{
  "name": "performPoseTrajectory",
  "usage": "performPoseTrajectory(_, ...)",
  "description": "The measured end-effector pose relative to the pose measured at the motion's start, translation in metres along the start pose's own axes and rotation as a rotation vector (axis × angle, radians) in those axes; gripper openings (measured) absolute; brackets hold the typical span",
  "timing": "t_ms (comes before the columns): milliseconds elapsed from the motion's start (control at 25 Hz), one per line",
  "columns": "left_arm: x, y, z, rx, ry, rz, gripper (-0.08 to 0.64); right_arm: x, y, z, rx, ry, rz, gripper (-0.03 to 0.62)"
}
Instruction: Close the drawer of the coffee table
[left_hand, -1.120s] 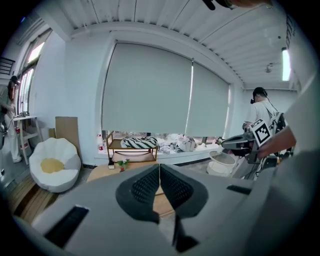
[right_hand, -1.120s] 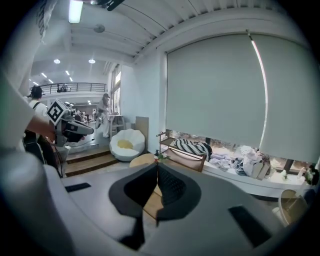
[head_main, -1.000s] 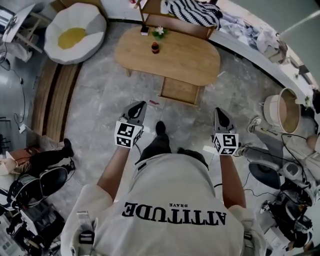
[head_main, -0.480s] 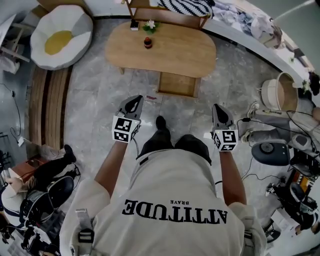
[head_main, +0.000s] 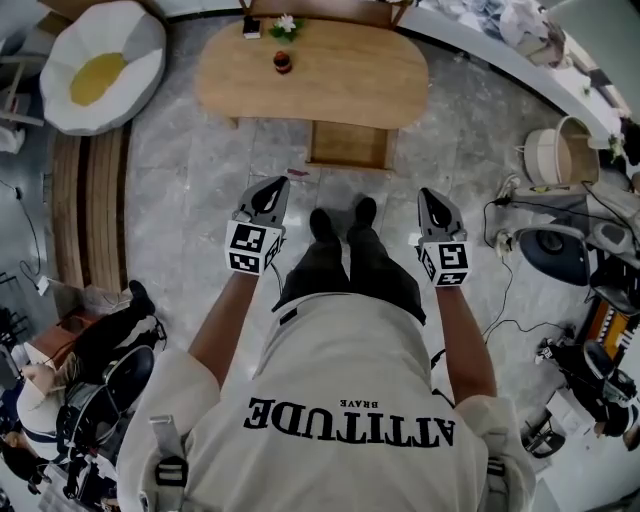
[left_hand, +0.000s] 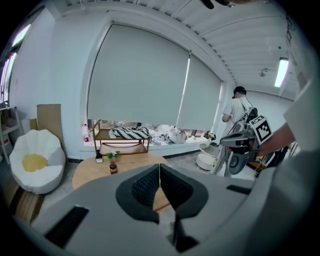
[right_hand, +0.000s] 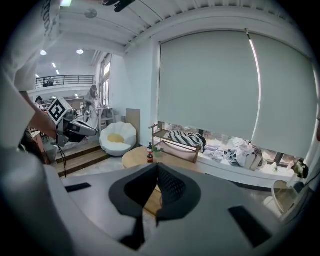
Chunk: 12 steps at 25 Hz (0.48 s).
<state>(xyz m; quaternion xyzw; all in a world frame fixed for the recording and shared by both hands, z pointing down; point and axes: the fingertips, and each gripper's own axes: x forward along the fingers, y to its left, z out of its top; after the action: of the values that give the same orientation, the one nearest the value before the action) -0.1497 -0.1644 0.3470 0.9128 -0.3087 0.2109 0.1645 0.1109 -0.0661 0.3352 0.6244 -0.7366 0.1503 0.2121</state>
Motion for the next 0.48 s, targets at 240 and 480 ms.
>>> performPoseTrajectory(240, 0.023, -0.006, -0.006, -0.002, 0.027, 0.008, 0.021, 0.01, -0.009, -0.02, 0.016, 0.042, 0.001, 0.02)
performPoseTrajectory(480, 0.049, -0.013, -0.021, -0.026, 0.039, 0.036, 0.021, 0.024, -0.025, -0.048, 0.058, 0.069, 0.011, 0.02)
